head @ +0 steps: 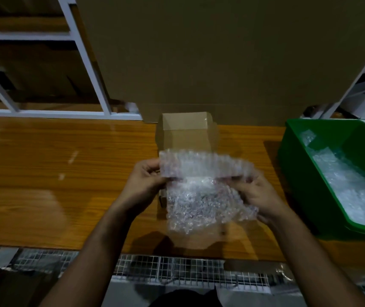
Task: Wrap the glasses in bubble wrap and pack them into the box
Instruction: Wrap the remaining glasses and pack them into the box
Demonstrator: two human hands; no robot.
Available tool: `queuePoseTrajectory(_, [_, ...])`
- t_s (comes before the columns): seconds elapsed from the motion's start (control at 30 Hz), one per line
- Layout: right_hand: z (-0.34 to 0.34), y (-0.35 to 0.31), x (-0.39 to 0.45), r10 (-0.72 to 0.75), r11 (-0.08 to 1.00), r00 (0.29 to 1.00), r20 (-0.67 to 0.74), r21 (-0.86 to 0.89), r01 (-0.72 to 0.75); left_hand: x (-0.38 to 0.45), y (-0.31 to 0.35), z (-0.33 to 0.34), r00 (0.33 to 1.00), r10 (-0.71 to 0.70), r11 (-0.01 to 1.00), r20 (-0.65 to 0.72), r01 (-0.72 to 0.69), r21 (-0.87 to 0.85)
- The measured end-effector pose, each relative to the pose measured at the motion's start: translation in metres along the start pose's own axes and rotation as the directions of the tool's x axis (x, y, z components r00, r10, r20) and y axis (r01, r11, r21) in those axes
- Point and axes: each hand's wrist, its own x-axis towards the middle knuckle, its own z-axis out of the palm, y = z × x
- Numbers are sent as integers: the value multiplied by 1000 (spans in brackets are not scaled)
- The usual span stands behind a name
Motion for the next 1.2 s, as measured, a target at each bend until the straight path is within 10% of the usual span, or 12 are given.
queuePoseTrajectory(0.13, [-7,-2,2,-73,996,988,134,-37,78,-3,8,-3,993,102,985,65,-110,132])
queuePoseTrajectory(0.3, [-17,3,7,-85,992,972,221,-72,103,7,6,-7,985,-123,990,120,131,-55])
queuePoseTrajectory(0.5, [-10,-6,12,-21,955,961,276,-277,101,11,12,16,866,-351,900,356,207,383])
queuePoseTrajectory(0.6, [-8,0,7,184,962,967,179,170,-214,4,1,27,874,-301,929,382,178,325])
queuePoseTrajectory(0.67, [-5,14,-2,170,718,889,425,565,-407,-6,-5,35,935,-230,971,270,200,131])
queuePoseTrajectory(0.77, [-6,38,-14,220,551,862,457,671,-496,-19,-17,47,987,-163,980,13,163,-113])
queuePoseTrajectory(0.93, [14,32,-24,224,920,955,192,282,-273,-31,-33,57,982,-129,990,-137,119,-79])
queuePoseTrajectory(1.07, [16,30,-23,177,983,984,2,47,-176,-35,-34,47,991,-113,994,-75,114,3])
queuePoseTrajectory(1.2, [12,22,-28,142,988,985,97,-71,-135,-34,-27,41,995,-94,995,-45,93,-30])
